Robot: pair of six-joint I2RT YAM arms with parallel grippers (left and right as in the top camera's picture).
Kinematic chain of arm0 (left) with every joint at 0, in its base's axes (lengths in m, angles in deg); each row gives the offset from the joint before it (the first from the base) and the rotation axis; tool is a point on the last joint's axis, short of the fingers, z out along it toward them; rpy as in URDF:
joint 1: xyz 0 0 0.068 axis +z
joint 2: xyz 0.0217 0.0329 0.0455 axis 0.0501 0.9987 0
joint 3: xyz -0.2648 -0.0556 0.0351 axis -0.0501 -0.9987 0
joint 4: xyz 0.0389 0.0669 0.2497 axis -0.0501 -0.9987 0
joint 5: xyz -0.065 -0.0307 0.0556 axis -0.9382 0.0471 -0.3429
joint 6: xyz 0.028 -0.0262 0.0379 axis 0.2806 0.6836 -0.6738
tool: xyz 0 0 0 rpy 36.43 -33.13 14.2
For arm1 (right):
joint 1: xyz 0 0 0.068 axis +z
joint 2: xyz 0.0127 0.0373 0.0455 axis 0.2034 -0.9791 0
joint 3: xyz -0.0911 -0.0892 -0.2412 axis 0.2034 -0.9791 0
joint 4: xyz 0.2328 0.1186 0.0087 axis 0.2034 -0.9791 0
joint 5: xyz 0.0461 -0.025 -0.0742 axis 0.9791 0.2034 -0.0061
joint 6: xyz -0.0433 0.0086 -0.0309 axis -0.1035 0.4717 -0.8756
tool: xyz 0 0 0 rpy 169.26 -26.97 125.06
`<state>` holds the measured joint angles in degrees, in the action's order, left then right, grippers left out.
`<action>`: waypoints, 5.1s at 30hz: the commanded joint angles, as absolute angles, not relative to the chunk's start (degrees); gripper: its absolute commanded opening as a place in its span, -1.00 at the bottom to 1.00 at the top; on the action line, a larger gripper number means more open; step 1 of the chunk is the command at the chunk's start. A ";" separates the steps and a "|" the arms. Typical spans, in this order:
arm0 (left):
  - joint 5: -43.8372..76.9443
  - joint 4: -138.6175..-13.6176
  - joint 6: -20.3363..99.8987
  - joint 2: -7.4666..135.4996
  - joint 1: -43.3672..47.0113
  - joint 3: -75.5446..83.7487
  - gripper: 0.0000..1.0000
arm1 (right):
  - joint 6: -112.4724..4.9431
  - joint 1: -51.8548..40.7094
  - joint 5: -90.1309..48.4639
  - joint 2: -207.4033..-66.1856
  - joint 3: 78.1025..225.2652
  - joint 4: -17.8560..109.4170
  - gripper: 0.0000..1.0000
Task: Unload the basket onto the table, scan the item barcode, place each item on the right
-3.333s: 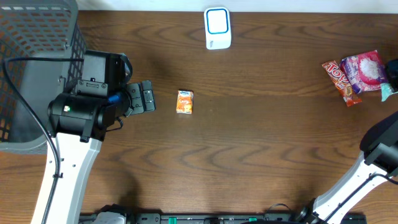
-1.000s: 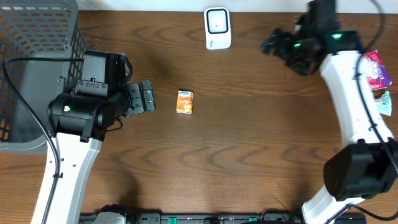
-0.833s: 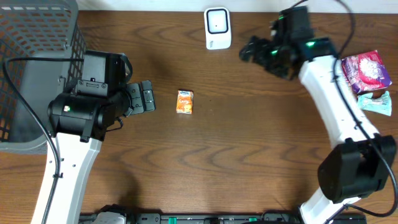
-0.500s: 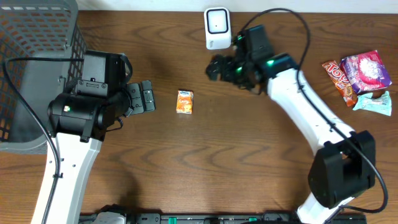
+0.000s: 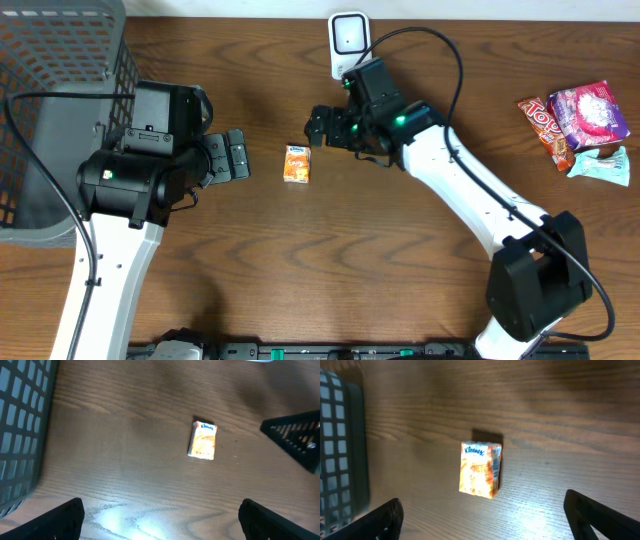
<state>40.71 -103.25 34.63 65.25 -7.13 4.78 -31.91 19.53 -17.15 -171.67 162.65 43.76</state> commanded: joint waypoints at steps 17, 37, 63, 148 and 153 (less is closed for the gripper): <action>41.45 -103.38 34.31 65.36 -7.06 4.69 0.96 | -30.25 23.20 -21.83 -175.56 161.95 44.02 0.98; 41.45 -103.38 34.28 65.36 -7.06 4.69 0.96 | -30.22 24.25 -23.66 -175.86 161.95 42.99 0.98; 41.45 -103.38 34.28 65.36 -7.06 4.69 0.96 | -30.42 25.80 -20.60 -182.09 161.92 47.39 0.25; 41.45 -103.38 34.31 65.36 -7.06 4.69 0.96 | -52.48 8.12 -6.46 -188.52 162.23 24.96 -0.89; 41.45 -103.38 34.31 65.36 -7.06 4.69 0.96 | -52.48 7.42 -6.48 -188.52 162.23 24.74 -0.46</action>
<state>40.71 -103.27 34.63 65.25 -7.13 4.78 -53.39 8.40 -2.03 -188.21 162.32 24.77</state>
